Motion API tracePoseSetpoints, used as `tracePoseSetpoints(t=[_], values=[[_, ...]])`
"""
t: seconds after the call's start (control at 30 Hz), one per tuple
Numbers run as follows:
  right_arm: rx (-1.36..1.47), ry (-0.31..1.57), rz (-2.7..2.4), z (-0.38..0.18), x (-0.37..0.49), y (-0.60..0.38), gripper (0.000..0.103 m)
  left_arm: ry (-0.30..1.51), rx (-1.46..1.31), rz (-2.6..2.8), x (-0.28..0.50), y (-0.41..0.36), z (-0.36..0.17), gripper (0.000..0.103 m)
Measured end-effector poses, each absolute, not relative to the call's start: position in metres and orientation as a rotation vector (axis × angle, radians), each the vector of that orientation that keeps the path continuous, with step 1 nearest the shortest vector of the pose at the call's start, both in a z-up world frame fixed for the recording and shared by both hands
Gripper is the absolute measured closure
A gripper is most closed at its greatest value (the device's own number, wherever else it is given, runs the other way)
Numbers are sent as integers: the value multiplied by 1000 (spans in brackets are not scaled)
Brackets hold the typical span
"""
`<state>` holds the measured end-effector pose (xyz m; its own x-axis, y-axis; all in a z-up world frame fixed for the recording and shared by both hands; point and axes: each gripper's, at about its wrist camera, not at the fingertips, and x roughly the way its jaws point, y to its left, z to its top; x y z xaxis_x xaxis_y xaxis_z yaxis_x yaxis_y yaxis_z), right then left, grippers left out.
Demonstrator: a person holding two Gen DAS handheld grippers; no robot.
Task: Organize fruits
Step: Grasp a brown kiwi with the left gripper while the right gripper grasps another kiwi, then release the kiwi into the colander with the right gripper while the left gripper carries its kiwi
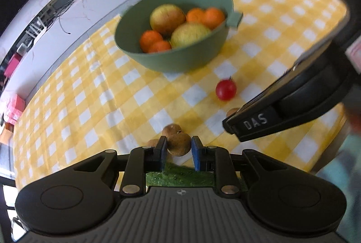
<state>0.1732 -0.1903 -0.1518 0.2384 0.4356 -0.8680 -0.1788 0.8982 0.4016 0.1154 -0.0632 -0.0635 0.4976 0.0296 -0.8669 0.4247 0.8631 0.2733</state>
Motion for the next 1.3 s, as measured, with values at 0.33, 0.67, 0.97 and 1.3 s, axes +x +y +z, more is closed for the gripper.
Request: tracePoseSetpoints(t=[0.33,0.67,0.97,1.3], values=[[231,1037,377,-100,157,-215,79,894,287,-137,113,-55,-18,78],[40,785,348,-65,148,-215,79,785,29,-147,127,-38,13,81],[-39,692,340,-67,168,-208,79,750,-21,-192,159,-32,16,91],[116,794,334,-96,183,-232,79,846,7,-296,159,-14,-14,90]])
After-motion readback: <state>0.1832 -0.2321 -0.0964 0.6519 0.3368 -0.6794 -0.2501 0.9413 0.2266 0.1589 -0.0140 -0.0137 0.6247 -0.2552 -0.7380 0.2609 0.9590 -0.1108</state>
